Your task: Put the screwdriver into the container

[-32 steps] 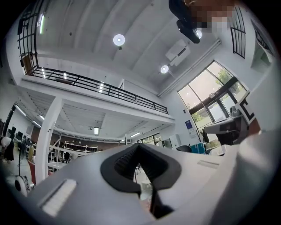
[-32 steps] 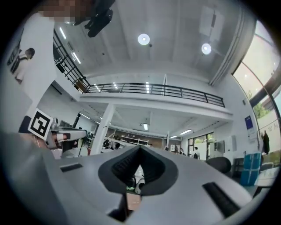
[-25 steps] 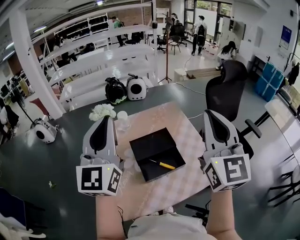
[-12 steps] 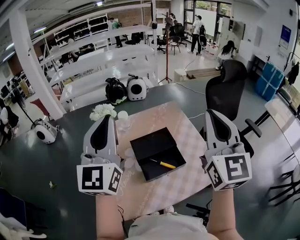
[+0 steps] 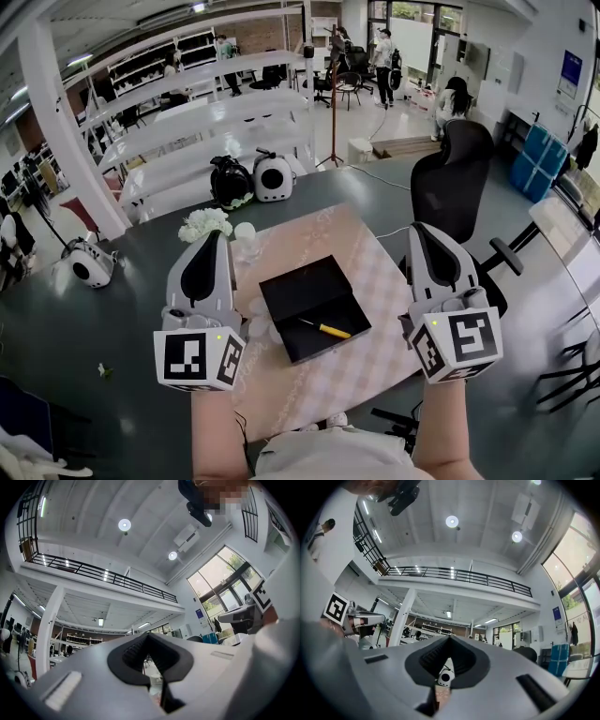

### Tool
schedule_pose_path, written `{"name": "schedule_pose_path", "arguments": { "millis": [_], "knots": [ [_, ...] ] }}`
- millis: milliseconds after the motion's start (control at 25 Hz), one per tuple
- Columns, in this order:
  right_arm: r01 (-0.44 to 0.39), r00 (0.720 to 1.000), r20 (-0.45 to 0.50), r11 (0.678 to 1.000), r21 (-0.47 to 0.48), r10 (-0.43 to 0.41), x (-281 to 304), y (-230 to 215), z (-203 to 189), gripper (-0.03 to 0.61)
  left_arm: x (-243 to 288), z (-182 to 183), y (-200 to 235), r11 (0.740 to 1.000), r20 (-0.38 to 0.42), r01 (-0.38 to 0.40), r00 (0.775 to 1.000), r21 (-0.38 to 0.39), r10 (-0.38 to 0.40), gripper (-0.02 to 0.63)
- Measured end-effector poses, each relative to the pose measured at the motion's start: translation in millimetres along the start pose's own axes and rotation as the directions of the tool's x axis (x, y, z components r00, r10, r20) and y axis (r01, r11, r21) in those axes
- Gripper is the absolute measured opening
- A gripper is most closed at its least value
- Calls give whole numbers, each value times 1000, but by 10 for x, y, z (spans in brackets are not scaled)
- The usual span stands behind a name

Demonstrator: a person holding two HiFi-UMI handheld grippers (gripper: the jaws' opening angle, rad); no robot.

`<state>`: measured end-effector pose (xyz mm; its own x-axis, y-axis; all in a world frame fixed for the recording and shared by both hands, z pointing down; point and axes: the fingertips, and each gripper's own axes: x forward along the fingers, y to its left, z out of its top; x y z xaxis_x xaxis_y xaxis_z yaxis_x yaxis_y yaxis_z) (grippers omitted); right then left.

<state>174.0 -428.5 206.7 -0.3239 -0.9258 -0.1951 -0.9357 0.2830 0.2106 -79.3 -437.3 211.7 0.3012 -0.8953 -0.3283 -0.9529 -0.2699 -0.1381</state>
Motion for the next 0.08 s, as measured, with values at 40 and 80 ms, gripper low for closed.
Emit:
{"name": "schedule_pose_path", "arguments": {
  "millis": [40,80],
  "knots": [
    [0,1000,0,1000,3,0,6,15,-13,3,-2,-10,16,1000,0,0,1000,0,0,8],
    [1,1000,0,1000,5,-1,12,29,-25,3,-5,-21,31,1000,0,0,1000,-1,0,8]
  ]
}}
